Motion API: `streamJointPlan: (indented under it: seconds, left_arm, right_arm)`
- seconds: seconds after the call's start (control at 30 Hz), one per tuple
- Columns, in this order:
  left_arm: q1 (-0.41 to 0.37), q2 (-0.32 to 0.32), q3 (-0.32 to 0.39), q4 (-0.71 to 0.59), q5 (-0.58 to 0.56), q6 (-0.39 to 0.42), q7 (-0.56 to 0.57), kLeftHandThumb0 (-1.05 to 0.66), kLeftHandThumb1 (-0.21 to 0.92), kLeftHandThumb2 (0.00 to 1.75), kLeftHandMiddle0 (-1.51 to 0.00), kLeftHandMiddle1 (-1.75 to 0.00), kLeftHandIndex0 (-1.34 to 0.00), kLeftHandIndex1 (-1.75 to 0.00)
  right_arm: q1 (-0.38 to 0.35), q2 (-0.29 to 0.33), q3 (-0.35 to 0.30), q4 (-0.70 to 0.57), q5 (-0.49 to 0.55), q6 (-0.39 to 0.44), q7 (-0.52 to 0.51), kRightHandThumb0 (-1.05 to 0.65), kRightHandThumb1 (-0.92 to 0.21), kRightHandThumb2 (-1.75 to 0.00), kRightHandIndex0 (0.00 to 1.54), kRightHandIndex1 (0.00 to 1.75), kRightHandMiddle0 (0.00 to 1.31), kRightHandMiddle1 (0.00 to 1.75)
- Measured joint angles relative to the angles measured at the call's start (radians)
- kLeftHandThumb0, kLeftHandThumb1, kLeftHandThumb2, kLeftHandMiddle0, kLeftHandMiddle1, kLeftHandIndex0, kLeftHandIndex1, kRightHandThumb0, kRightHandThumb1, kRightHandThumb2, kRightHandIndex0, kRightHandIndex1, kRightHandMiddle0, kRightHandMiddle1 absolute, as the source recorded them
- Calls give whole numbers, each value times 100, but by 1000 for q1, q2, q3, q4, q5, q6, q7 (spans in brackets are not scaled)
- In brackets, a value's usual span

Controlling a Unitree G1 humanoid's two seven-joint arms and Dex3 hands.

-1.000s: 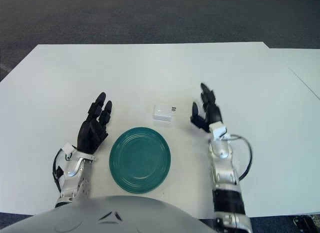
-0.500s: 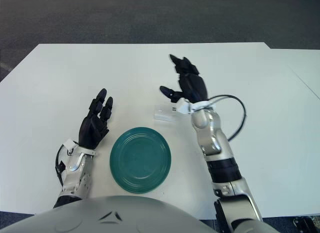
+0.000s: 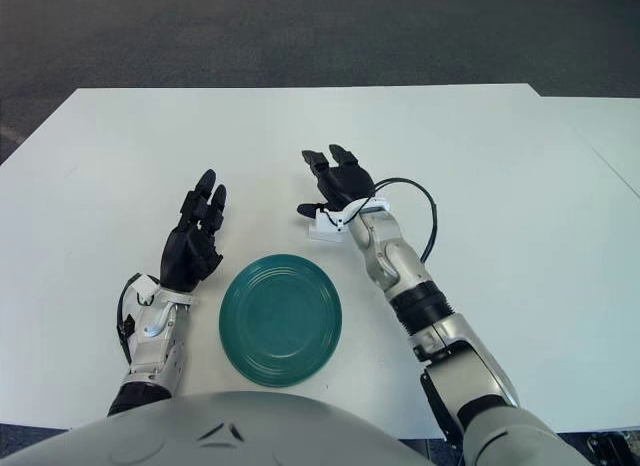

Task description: Put the charger into the plate.

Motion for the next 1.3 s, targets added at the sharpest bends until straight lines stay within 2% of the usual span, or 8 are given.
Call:
streamJointPlan:
  seconds: [0.1,0.37,0.63,1.03,1.3]
  left_arm:
    - [0,0,0,0,-1,0,0,-98,92,106,-5,0,0,-20]
    - [1,0,0,-2,-1,7,6,-98,92,103,-2,0,0,-15]
    - [2,0,0,-3,1,20,37,-99,92,102,-2,0,0,-16]
    - [25,1,-15,-29,0,67,59,-99,92,101,-2,0,0,-16]
    - [30,1,-18,-32,-4,66,55,-99,92,101,-2,0,0,-15]
  right_arm:
    - [-20,0,22,49,-3,0,-4,-99,-92,-63,0,0,0,11]
    - [-101,7,67,189,-4,-23,-93,-98,-92,-63,0,0,0,8]
    - [-121,7,83,237,4,-27,-129,-100,-92,-66,0,0,0,6]
    - [-106,1,93,211,8,0,-127,-102,-92,-67,0,0,0,3]
    - [-39,-35,93,85,8,30,-88,-103,-92,-70,0,0,0,2]
